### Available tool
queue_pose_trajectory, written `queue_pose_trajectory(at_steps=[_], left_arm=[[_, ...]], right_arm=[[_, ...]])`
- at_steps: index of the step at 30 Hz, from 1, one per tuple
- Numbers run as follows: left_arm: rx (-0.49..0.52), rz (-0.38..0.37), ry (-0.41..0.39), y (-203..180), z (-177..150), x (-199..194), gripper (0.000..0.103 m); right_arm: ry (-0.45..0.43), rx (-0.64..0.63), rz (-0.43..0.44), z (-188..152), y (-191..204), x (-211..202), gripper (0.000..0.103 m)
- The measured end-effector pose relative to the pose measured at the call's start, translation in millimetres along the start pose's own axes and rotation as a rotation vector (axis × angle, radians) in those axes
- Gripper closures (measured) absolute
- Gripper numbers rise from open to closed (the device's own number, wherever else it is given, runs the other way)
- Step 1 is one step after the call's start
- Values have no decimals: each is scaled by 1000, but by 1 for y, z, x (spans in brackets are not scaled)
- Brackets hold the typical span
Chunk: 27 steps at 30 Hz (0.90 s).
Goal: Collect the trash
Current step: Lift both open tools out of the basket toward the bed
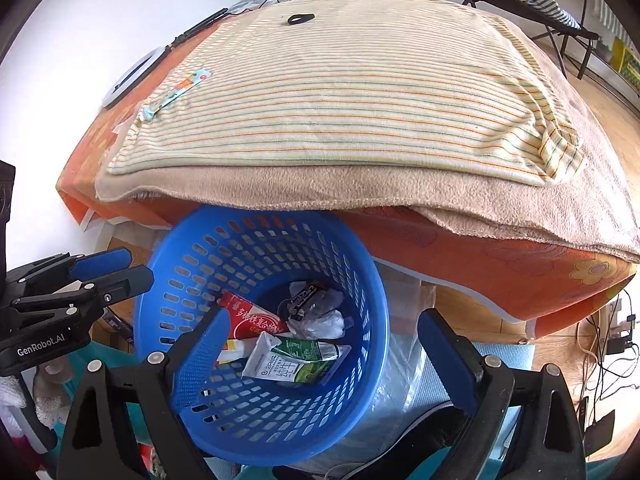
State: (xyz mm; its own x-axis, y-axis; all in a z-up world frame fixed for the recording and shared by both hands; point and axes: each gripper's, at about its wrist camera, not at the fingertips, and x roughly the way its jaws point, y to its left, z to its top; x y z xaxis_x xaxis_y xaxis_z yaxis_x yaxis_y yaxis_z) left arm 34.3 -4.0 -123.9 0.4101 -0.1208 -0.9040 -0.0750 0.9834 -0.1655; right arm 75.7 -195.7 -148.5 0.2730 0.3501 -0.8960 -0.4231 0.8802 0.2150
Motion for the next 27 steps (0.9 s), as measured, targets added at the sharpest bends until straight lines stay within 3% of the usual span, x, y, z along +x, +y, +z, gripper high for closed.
queue_pose_trajectory(at_steps=[6, 10, 20, 27], left_arm=[[1, 19, -42, 17, 31, -12, 55], [6, 11, -51, 31, 55, -15, 42], [-12, 47, -80, 74, 121, -11, 42], [-35, 59, -46, 102, 154, 17, 40]], right_arm=[[-50, -28, -31, 10, 3, -11, 7], [-60, -25, -65, 22, 0, -18, 7], [-87, -31, -72, 60, -7, -26, 7], [-113, -62, -79, 100, -2, -24, 7]])
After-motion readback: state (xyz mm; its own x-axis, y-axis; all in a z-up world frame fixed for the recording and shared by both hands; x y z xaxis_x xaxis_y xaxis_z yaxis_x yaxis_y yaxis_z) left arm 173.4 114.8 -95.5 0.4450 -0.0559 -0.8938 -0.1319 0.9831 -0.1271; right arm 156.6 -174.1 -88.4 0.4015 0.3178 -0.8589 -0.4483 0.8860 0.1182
